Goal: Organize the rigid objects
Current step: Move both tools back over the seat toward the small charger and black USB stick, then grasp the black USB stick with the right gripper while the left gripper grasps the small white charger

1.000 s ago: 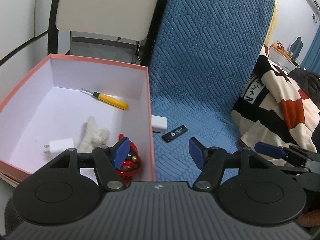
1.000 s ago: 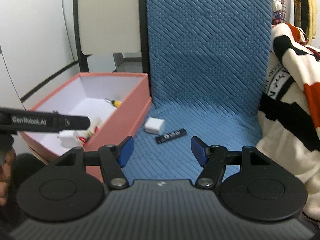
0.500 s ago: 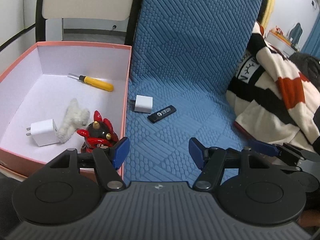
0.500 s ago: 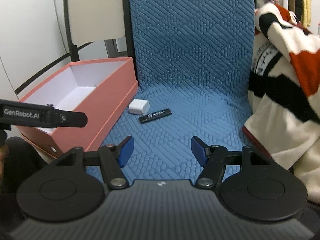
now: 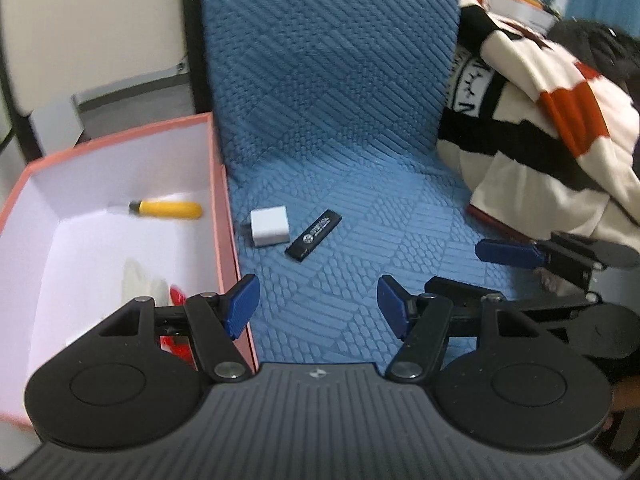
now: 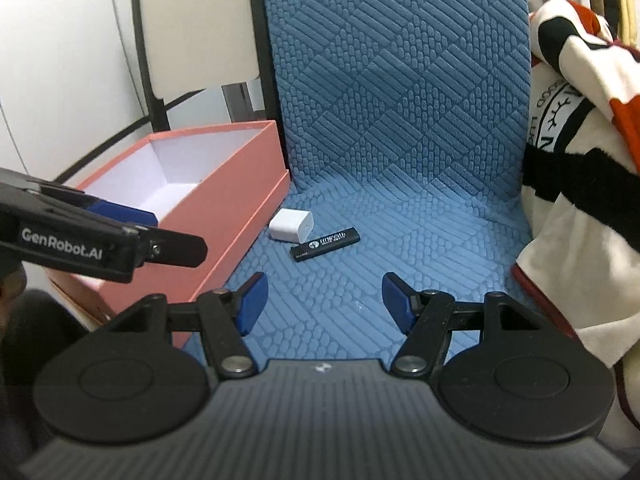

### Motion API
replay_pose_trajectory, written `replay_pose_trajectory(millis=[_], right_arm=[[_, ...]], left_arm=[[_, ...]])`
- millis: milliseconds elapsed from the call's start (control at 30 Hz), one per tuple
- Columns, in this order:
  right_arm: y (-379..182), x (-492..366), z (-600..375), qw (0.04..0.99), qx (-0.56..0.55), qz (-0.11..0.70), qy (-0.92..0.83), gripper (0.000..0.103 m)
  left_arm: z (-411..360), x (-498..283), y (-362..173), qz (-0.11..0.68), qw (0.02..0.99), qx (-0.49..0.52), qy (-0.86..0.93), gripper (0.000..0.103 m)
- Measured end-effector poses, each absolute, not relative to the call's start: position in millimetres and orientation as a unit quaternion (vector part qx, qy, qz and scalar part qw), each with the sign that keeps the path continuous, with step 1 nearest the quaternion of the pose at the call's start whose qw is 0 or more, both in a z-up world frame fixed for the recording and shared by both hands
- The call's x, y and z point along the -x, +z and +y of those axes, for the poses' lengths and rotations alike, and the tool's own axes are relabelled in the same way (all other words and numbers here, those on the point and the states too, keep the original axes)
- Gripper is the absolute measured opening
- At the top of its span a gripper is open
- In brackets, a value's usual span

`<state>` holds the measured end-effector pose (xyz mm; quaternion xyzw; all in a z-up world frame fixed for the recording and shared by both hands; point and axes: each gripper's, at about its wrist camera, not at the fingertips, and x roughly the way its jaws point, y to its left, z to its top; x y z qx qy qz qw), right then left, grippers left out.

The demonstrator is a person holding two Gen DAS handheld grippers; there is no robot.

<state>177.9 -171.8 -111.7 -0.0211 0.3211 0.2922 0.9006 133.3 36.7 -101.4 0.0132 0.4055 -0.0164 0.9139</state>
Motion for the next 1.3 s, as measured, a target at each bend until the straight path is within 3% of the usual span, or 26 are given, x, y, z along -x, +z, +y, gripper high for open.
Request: replay_pose_trajectory(millis=[533, 733, 833, 900, 1300], right_arm=[[-127, -246, -144, 0.867, 0.04, 0.364, 0.339, 0.066], [-139, -266, -114, 0.85, 0.108, 0.354, 0.375, 0.066], [-146, -277, -101, 0.838, 0.127, 0.356, 0.394, 0.066], [-150, -283, -94, 0.833, 0.139, 0.356, 0.4, 0.071], [-181, -307, -74, 0.805, 0.179, 0.376, 0.422, 0.073]], left_arm=[[30, -233, -110, 0.463, 0.839, -0.265, -0.113, 0.069], [46, -275, -126, 0.506, 0.819, -0.239, -0.124, 0.068], [52, -297, -131, 0.538, 0.811, -0.199, -0.118, 0.061], [54, -310, -132, 0.552, 0.806, -0.183, -0.115, 0.061], [57, -375, -159, 0.652, 0.745, -0.118, -0.079, 0.061]])
